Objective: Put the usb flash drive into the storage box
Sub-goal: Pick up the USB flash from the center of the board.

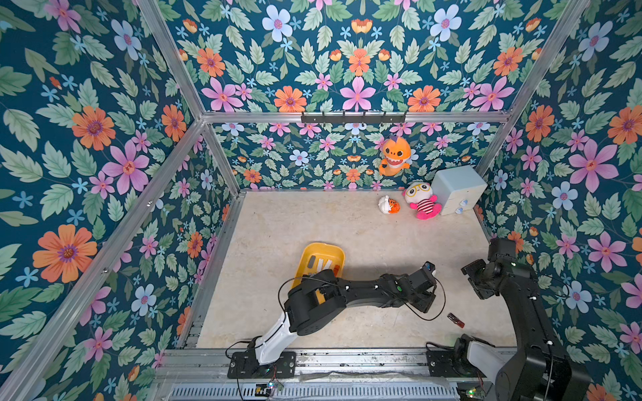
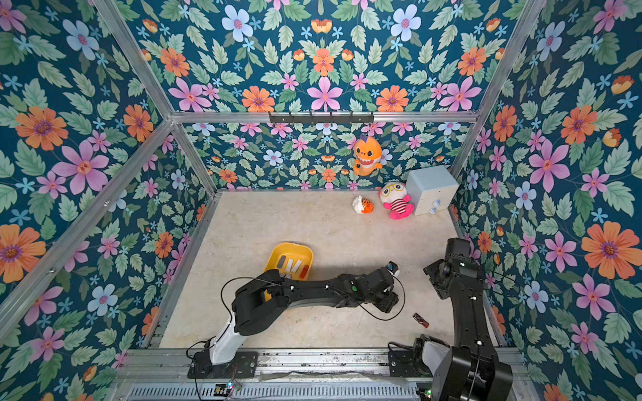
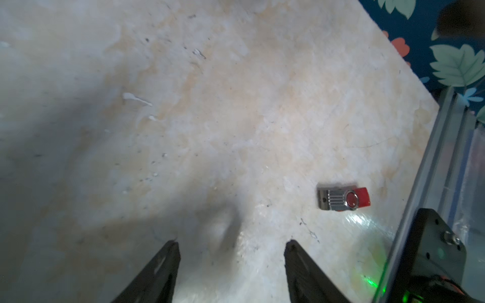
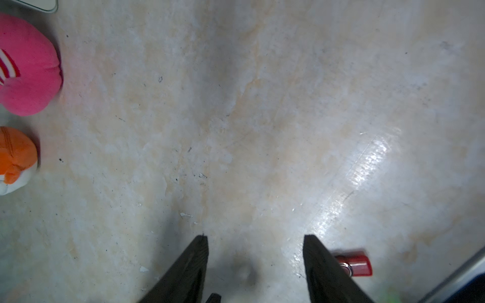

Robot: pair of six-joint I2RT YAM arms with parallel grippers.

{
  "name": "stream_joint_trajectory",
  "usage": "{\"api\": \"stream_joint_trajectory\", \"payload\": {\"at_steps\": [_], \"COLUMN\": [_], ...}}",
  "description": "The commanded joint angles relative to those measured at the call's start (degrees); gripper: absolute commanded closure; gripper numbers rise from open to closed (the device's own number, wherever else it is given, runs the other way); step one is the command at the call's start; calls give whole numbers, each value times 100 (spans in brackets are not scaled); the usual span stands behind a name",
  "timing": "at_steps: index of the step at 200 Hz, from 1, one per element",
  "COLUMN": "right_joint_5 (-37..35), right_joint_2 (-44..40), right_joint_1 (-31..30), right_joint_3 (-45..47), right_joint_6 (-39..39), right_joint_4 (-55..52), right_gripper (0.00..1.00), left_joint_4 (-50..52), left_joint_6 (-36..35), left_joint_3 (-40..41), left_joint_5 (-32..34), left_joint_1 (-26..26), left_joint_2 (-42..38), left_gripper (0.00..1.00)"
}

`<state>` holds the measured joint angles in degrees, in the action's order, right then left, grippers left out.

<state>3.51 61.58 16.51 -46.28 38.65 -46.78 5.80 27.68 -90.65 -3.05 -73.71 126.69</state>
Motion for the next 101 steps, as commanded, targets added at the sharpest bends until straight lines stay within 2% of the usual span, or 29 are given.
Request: {"api": "stream_joint_trajectory", "payload": {"at_steps": [1,64,101], "right_joint_5": [31,-88,-9], "right_joint_2": [162,618,838], "right_joint_1": [196,336,339], "right_joint_3": [-86,-405,-490], "right_joint_6": [-329,-484,-490], "right_joint_4": [-97,-132,-152], "right_gripper": [35,35,35], "left_joint_4": [-186,-108,-77], "left_joint_6": [-231,-728,-1475], "left_joint_3": [-416,-1254,-1361], "left_joint_5": [-370,-754,-868], "left_joint_1": [-72,-290,-302], "left_joint_2": [359,1092,1226], "left_gripper": [30,27,25]}}
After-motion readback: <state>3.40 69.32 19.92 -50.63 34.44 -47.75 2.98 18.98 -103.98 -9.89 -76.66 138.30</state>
